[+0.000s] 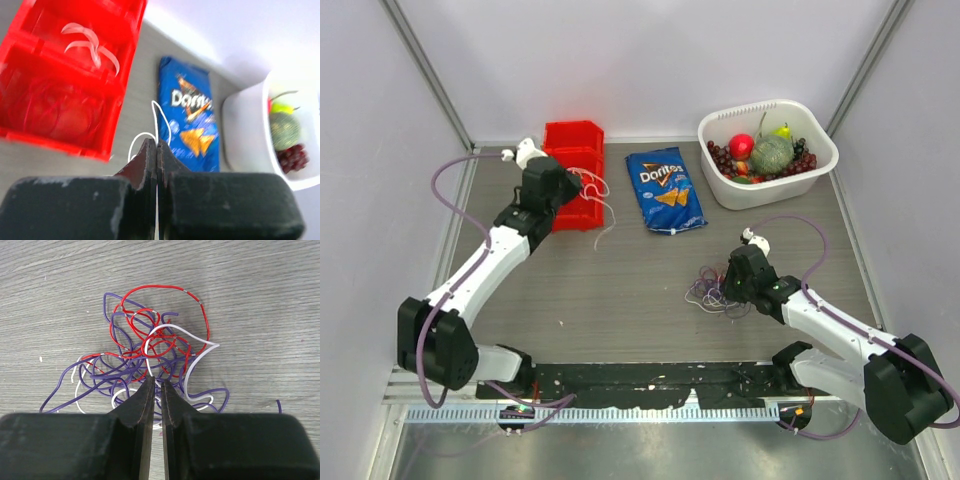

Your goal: Untangle the cables

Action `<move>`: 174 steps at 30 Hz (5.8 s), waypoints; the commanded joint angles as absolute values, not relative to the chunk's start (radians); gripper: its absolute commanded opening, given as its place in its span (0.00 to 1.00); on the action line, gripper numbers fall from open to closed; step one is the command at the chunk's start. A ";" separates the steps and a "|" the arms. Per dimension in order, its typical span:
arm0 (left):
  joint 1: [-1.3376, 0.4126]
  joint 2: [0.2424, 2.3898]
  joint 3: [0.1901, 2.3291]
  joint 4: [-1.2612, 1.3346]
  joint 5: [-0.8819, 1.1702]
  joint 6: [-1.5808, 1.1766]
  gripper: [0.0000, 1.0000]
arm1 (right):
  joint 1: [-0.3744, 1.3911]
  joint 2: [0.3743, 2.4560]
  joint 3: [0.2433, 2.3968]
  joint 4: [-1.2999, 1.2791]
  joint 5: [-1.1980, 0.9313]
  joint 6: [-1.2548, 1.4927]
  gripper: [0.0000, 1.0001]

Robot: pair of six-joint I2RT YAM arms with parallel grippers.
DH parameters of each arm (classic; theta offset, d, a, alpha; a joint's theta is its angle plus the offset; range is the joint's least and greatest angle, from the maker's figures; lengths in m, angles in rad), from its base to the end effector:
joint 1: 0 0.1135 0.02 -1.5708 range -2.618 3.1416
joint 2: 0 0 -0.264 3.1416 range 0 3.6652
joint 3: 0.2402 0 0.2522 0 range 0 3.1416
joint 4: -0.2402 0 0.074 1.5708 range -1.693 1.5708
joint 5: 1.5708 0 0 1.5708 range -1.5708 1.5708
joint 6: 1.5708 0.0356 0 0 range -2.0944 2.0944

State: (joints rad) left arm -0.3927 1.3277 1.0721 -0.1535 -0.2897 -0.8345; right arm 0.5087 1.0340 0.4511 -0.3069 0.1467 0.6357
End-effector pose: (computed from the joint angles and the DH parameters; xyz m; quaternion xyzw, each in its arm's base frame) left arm 0.2883 -0.1084 0.3228 -0.2585 0.7898 -0.2140 0.5134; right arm 0.1696 0.0886 0.1708 0.0841 0.9366 0.1223 0.3174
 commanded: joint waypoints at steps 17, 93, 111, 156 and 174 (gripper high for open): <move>-0.016 1.882 1.549 0.451 0.233 -0.985 0.00 | 0.508 1.137 0.535 -0.275 0.172 0.574 0.16; -0.535 1.261 1.056 -0.369 0.080 -0.632 0.89 | 0.661 1.612 1.035 -0.197 -0.284 0.396 0.60; -0.558 1.667 1.319 -0.655 0.474 -0.373 0.77 | 0.598 1.588 1.060 -0.494 -0.215 0.161 0.55; -0.637 1.540 1.828 -0.767 -0.426 -0.143 0.00 | 0.548 1.534 0.965 -0.617 0.353 0.334 0.01; -0.626 1.581 2.187 -0.451 -0.658 -0.107 0.00 | 0.483 1.491 0.966 -0.609 0.294 0.308 0.01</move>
State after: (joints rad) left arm -0.6392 1.4612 2.1014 -0.5243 -0.5209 -0.0914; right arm 0.4870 1.5589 0.9340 -0.6075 0.2836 0.3161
